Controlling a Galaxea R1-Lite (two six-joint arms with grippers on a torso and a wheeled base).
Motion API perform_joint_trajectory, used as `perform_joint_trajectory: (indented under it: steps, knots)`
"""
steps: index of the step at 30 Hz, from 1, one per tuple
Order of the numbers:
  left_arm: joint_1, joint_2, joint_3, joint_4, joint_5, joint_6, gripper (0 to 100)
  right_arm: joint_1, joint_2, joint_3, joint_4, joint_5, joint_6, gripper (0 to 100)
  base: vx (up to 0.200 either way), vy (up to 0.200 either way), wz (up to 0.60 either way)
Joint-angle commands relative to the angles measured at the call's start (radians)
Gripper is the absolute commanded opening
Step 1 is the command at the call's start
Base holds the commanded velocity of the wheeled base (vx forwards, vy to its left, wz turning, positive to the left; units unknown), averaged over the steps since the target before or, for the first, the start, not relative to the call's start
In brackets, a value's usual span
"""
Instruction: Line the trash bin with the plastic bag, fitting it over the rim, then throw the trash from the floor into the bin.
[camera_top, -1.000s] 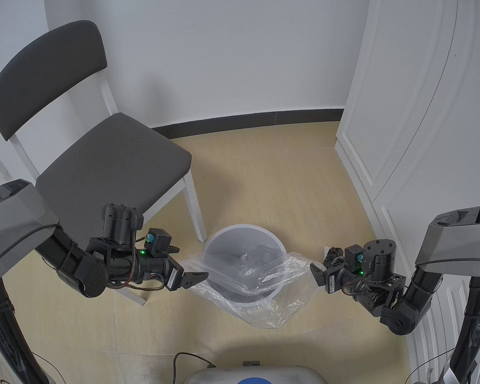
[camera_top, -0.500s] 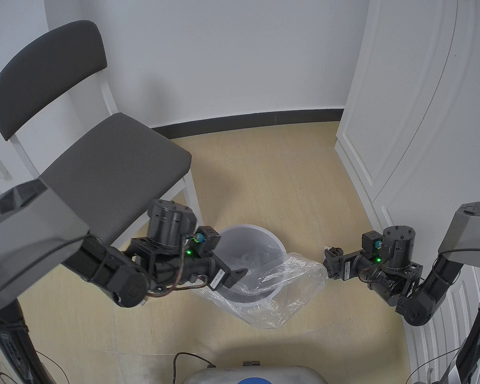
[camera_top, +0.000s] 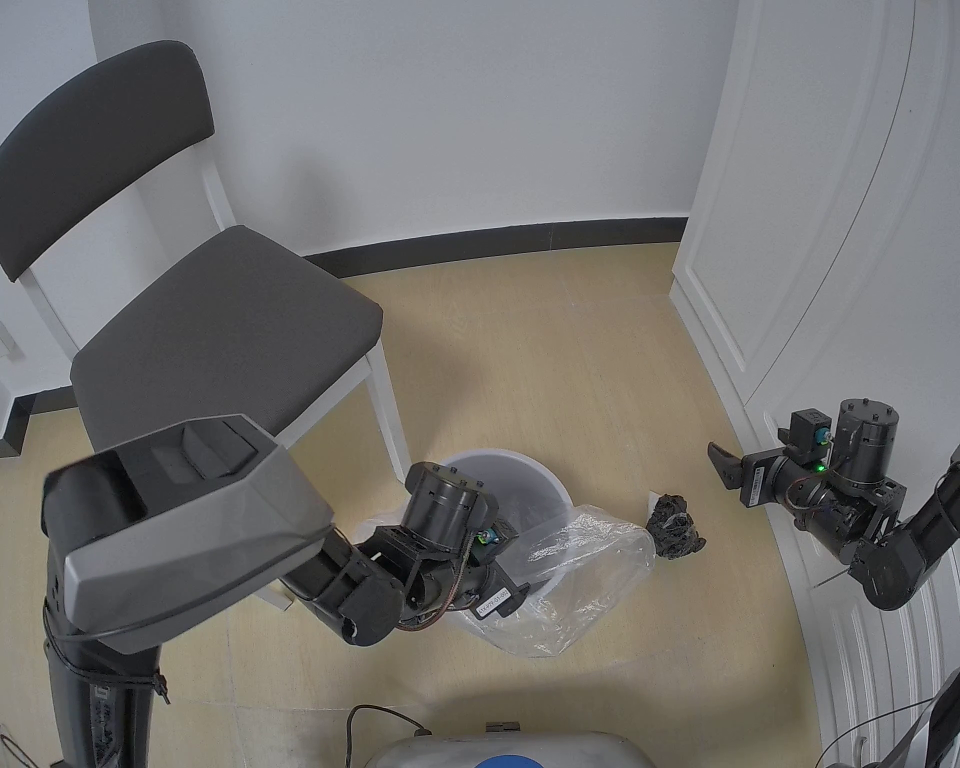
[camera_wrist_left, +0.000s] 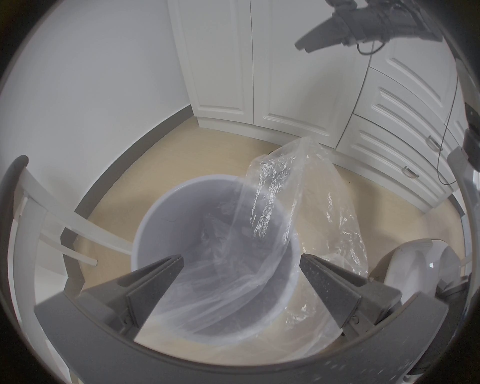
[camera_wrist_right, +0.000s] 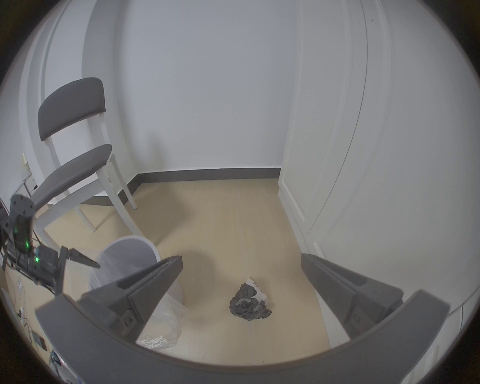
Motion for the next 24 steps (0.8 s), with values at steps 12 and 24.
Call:
perform_joint_trajectory:
  steps: [12, 24]
  knots:
    - [-0.032, 0.135, -0.117, 0.005, 0.002, 0.002, 100, -0.032, -0.042, -0.004, -0.001, 0.011, -0.002, 100, 0.000, 0.000, 0.00]
    - [-0.030, 0.200, -0.224, 0.034, -0.002, 0.003, 100, -0.041, -0.048, -0.003, -0.001, 0.026, -0.002, 100, 0.000, 0.000, 0.00]
